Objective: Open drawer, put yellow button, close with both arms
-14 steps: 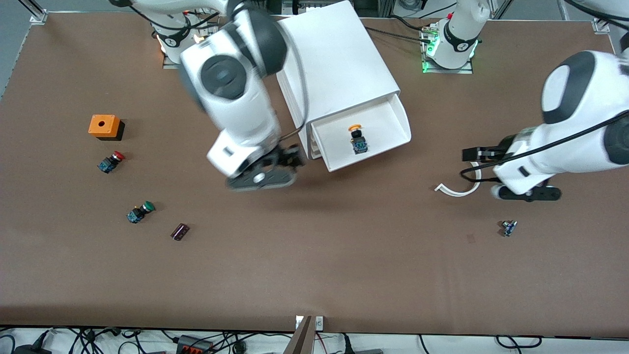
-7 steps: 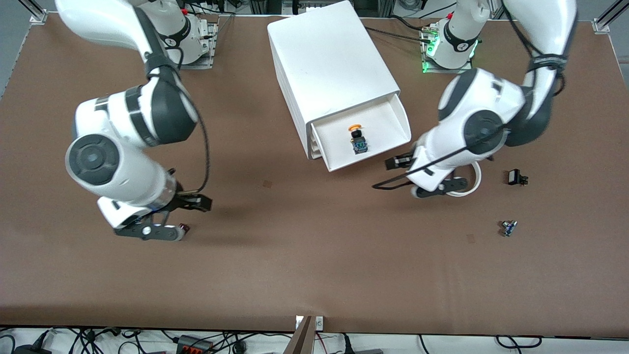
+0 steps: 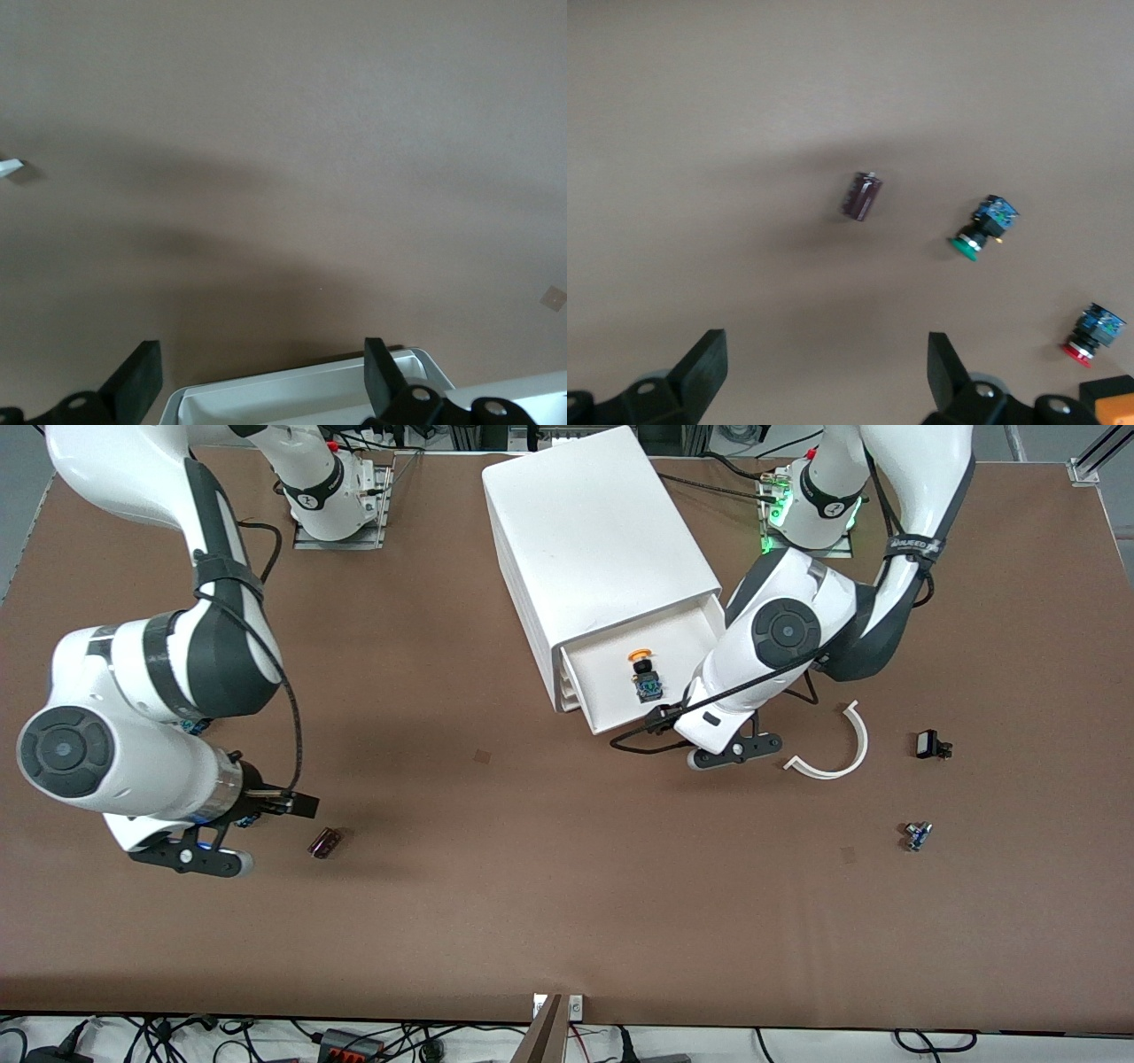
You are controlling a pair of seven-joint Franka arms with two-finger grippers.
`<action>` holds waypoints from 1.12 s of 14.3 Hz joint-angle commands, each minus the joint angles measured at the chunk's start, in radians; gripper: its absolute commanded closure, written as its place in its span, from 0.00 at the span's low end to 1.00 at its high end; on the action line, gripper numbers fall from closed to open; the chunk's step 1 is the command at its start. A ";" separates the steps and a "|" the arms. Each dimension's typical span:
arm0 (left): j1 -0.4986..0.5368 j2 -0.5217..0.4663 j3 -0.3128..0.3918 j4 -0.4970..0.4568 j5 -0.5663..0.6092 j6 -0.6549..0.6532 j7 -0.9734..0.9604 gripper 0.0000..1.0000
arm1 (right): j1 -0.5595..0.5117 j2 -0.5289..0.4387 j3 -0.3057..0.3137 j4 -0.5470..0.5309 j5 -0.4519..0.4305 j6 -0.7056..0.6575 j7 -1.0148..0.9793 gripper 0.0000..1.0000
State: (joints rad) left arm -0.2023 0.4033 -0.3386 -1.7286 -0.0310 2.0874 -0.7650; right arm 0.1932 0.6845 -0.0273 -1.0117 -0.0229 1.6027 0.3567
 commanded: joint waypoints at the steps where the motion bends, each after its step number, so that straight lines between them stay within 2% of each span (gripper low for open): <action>1: -0.005 -0.027 -0.016 -0.052 0.031 0.026 -0.025 0.00 | -0.064 -0.167 0.020 -0.204 -0.008 0.096 -0.042 0.00; 4: 0.011 -0.049 -0.043 -0.065 0.031 -0.018 -0.026 0.00 | -0.127 -0.337 0.021 -0.402 -0.006 0.198 -0.142 0.00; 6: 0.009 -0.055 -0.062 -0.068 0.017 -0.053 -0.031 0.00 | -0.178 -0.405 0.026 -0.453 -0.006 0.195 -0.191 0.00; 10: 0.014 -0.055 -0.108 -0.080 -0.022 -0.107 -0.031 0.00 | -0.238 -0.468 0.024 -0.455 -0.006 0.137 -0.330 0.00; 13: 0.017 -0.055 -0.115 -0.089 -0.093 -0.121 -0.030 0.00 | -0.241 -0.477 0.017 -0.421 -0.008 0.079 -0.351 0.00; 16: 0.026 -0.057 -0.151 -0.120 -0.096 -0.122 -0.030 0.00 | -0.242 -0.488 0.018 -0.416 -0.012 0.049 -0.364 0.00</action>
State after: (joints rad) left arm -0.1992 0.3847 -0.4514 -1.7943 -0.1039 1.9760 -0.7900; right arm -0.0361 0.2145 -0.0247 -1.4268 -0.0229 1.6774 0.0177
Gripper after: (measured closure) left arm 0.000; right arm 0.000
